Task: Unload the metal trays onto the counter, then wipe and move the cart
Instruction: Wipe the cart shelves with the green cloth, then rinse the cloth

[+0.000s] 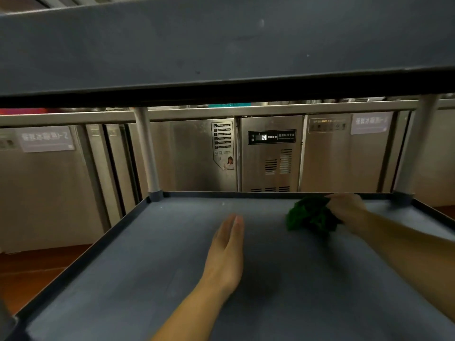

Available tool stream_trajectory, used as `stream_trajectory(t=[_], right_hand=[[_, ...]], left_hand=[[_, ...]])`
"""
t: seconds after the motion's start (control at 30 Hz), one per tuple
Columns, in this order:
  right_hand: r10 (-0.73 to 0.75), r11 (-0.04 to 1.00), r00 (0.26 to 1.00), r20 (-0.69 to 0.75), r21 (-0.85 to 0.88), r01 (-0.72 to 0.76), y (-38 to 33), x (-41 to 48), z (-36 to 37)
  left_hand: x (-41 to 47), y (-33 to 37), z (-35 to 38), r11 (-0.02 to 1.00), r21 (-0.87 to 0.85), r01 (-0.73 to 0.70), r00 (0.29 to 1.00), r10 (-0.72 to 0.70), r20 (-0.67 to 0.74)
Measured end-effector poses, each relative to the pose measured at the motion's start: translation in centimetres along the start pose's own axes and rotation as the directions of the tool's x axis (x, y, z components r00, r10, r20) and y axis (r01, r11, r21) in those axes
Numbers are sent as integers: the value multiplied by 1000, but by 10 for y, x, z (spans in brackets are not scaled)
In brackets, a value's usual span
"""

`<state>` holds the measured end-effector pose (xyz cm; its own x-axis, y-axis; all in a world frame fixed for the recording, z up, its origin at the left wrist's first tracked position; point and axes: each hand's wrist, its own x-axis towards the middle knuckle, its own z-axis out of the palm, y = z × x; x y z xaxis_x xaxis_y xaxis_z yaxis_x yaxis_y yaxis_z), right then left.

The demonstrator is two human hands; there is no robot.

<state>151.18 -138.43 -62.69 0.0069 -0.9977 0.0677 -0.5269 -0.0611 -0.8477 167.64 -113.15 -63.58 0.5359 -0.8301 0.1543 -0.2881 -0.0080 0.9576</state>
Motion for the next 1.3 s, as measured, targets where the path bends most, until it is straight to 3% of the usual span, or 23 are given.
stream_trajectory(t=[0.07,0.13,0.3,0.4,0.6,0.77,0.87,1.0,1.17,1.3], right_hand=[[-36,997,988,-152,-69,25,12,-3,-21],[-72,987,978,-194,-153,43,25,-5,-33],[-71,950,995,-64,-310,48,41,-10,-15],[-39,961,997,-64,-275,20,24,-13,9],[-209,948,978,2,-243,203,-31,-21,104],[-268,945,944,193,-135,297,-82,-52,189],[-359,902,876,323,-119,414,-114,-86,244],[-513,768,731,450,-140,625,-145,-141,293],[-626,589,509,590,-70,805,-151,-174,291],[-652,486,379,656,-21,874,-142,-186,261]], left_hand=[[1,0,3,1000,-15,-4,1000,4,13],[2,0,5,1000,-21,-11,1000,11,19],[1,-2,-1,999,-15,-33,999,33,43],[-6,-4,-15,999,5,-37,998,36,57],[-17,-12,-62,999,51,0,1000,0,5],[-23,-24,-101,998,40,51,997,-49,-59],[-30,-27,-114,997,12,71,987,-69,-143],[-33,-33,-128,997,-32,71,980,-76,-186],[-27,-30,-136,997,-55,52,964,-65,-259],[-23,-25,-137,996,-61,59,950,-74,-304]])
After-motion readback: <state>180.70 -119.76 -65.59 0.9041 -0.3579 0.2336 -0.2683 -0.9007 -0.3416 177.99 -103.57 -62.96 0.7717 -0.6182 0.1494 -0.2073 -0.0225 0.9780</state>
